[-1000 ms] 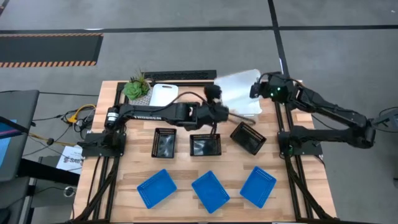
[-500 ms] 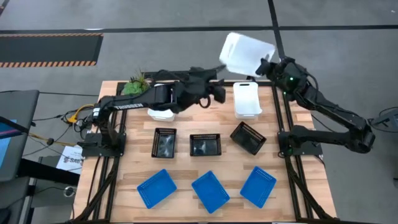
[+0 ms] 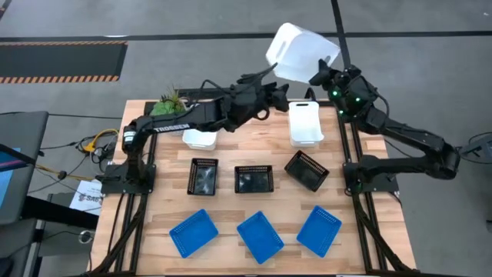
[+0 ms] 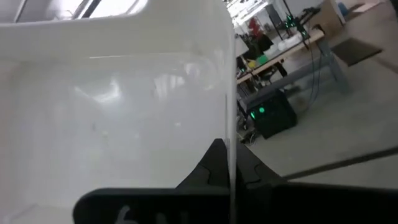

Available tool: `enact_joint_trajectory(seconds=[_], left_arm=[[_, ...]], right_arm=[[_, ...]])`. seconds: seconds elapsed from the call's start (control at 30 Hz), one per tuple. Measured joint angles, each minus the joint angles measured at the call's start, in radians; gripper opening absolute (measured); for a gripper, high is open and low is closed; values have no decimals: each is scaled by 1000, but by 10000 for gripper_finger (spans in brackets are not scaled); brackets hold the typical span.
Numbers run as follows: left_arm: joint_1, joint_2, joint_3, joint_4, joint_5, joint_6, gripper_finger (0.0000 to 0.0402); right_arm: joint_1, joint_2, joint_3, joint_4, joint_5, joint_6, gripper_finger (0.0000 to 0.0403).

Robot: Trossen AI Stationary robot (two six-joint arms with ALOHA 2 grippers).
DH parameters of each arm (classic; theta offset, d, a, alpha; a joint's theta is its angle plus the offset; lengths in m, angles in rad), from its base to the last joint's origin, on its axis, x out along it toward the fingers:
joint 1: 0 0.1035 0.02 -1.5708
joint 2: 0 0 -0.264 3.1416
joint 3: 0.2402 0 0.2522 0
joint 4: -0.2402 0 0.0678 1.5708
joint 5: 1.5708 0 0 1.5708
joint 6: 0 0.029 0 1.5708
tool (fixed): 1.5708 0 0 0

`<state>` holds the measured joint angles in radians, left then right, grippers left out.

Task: Stack baskets by color
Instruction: Stack the middle white bin on the left white bin

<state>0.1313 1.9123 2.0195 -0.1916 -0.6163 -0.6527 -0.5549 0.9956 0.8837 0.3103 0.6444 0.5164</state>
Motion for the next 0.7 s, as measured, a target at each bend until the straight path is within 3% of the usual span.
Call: enact_joint_trajectory(seconds=[0.5, 0.7], left_arm=[[22, 22, 2, 10, -85, -69, 226], [38, 22, 2, -13, -98, -92, 168]], right_arm=[[101, 85, 0, 154, 18, -179, 0], [127, 62, 0, 195, 20, -278, 0]])
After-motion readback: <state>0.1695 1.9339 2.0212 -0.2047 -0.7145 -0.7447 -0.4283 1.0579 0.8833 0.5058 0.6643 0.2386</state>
